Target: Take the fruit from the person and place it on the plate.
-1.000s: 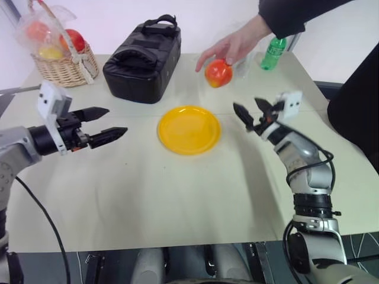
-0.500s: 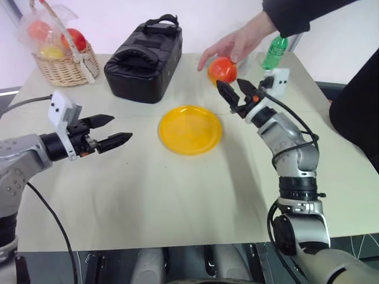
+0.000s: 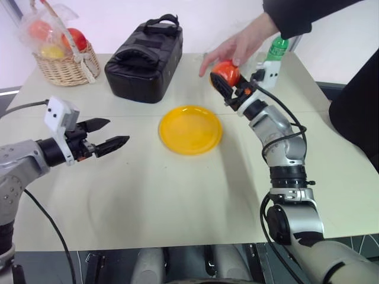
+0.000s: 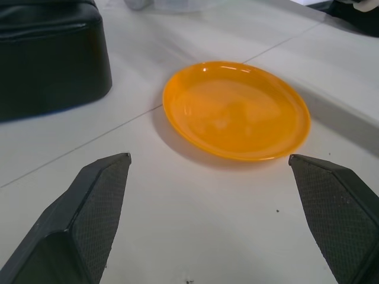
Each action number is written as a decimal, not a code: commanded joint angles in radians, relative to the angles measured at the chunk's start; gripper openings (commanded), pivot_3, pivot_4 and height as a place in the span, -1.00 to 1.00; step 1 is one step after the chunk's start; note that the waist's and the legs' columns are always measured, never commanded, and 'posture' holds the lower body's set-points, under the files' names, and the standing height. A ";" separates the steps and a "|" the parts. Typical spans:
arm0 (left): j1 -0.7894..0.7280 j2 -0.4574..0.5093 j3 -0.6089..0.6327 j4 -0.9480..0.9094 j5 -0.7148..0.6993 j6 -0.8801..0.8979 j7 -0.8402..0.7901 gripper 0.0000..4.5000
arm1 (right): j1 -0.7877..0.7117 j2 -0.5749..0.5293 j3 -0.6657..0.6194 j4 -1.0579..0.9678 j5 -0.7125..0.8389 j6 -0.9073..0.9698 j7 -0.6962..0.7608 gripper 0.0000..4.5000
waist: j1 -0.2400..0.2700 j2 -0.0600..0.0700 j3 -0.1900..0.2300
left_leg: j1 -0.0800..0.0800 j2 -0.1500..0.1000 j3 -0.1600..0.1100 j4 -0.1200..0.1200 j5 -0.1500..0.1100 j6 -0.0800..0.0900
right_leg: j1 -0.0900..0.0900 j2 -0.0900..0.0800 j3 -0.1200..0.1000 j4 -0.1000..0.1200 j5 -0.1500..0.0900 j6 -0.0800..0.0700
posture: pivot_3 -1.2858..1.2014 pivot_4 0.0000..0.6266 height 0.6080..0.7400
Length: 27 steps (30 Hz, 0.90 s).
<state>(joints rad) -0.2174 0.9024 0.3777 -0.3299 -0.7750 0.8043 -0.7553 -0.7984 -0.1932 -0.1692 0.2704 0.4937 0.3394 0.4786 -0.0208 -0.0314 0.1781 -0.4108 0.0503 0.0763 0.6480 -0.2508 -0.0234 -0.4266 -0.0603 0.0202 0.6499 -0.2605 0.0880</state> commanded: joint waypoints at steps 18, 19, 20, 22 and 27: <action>0.116 -0.011 -0.034 -0.074 0.108 -0.034 0.015 1.00 | -0.087 0.010 0.228 0.364 -0.282 -0.147 0.136 0.99 | -0.024 0.000 0.000 | -0.001 0.000 0.000 -0.001 0.000 0.000 | -0.001 -0.001 0.000 0.000 0.000 0.000 | 0.03 -0.52 1.00; 0.117 -0.016 -0.036 -0.078 0.110 -0.033 0.018 1.00 | -0.092 0.010 0.222 0.372 -0.282 -0.151 0.136 0.99 | -0.023 0.000 0.000 | -0.001 0.000 0.000 -0.001 0.000 0.000 | -0.001 -0.001 0.000 0.000 0.000 0.000 | 0.03 -0.52 1.00; 0.119 -0.020 -0.038 -0.081 0.112 -0.033 0.020 1.00 | -0.095 0.012 0.215 0.377 -0.277 -0.149 0.137 0.99 | -0.023 0.000 0.000 | -0.001 0.000 0.000 -0.001 0.000 0.000 | -0.001 -0.001 0.000 0.000 0.000 0.000 | 0.03 -0.52 1.00; 0.122 -0.026 -0.044 -0.089 0.111 -0.031 0.023 1.00 | -0.093 0.017 0.204 0.366 -0.265 -0.140 0.150 0.99 | -0.024 0.000 0.000 | -0.001 0.000 0.000 -0.001 0.000 0.000 | -0.001 -0.001 0.000 0.000 0.000 0.000 | 0.03 -0.52 1.00; 0.111 -0.043 -0.035 -0.088 0.101 -0.027 0.032 1.00 | -0.081 0.013 0.193 0.297 -0.264 -0.119 0.156 0.99 | -0.024 0.000 0.000 | -0.001 0.000 0.000 -0.001 0.000 0.000 | -0.001 -0.001 0.000 0.000 0.000 0.000 | 0.03 -0.52 1.00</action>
<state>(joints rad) -0.0924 0.8592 0.3274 -0.3968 -0.6648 0.7797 -0.7268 -0.8657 -0.1781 0.0482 0.6370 0.2131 0.2196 0.6308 -0.0444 -0.0314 0.1783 -0.4120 0.0502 0.0762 0.6475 -0.2508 -0.0234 -0.4276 -0.0611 0.0200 0.6497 -0.2604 0.0880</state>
